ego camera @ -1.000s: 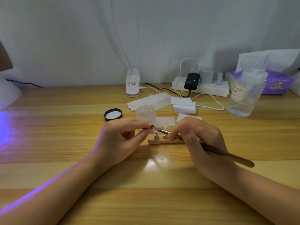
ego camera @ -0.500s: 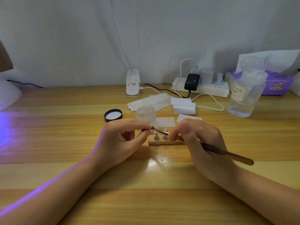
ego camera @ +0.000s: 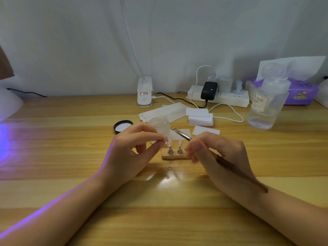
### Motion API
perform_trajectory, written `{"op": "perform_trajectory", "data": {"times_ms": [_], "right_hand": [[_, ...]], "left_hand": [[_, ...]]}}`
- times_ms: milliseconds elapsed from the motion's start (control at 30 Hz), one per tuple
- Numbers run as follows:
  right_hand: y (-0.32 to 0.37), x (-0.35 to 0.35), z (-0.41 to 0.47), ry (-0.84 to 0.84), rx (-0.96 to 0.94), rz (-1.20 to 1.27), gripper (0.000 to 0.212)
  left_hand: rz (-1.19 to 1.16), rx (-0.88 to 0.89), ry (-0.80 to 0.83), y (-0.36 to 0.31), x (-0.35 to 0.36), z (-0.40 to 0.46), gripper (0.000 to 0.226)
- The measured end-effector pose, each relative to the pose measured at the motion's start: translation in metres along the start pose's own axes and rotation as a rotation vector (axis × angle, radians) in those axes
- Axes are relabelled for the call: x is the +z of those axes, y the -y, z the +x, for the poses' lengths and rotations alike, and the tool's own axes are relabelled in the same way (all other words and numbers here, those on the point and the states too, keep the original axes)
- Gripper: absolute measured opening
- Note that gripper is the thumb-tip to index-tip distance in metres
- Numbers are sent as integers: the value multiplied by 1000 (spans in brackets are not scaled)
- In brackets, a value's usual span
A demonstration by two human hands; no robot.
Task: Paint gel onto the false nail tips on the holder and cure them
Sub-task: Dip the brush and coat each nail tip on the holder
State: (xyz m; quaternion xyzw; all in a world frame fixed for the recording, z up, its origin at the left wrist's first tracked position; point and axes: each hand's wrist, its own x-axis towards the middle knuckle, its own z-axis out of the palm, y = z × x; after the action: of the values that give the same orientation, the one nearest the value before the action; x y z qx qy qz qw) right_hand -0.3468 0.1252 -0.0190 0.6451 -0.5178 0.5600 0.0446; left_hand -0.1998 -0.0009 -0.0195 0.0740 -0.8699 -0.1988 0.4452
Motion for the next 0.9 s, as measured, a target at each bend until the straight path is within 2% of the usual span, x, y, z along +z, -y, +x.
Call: {"op": "perform_trajectory", "data": {"times_ms": [100,200,333,767,900], "right_hand": [[1,2,1,8,-8,-120,27],[-2,5,1,55,8,-180,35],[-3,4,1,69,-18,-175,34],[0,2,2,22,-54,-105,24],[1,-5,6,-10,-10,-99,21]], "left_hand": [[-38,-22,-33,-3,0,1,11],[-95,23,-15,-10,2,1,14],[-141,65,54,-17,8,0,17],[-156,-2,48,-22,7,-2,18],[-106,-57,31,-21,4,-1,23]]}}
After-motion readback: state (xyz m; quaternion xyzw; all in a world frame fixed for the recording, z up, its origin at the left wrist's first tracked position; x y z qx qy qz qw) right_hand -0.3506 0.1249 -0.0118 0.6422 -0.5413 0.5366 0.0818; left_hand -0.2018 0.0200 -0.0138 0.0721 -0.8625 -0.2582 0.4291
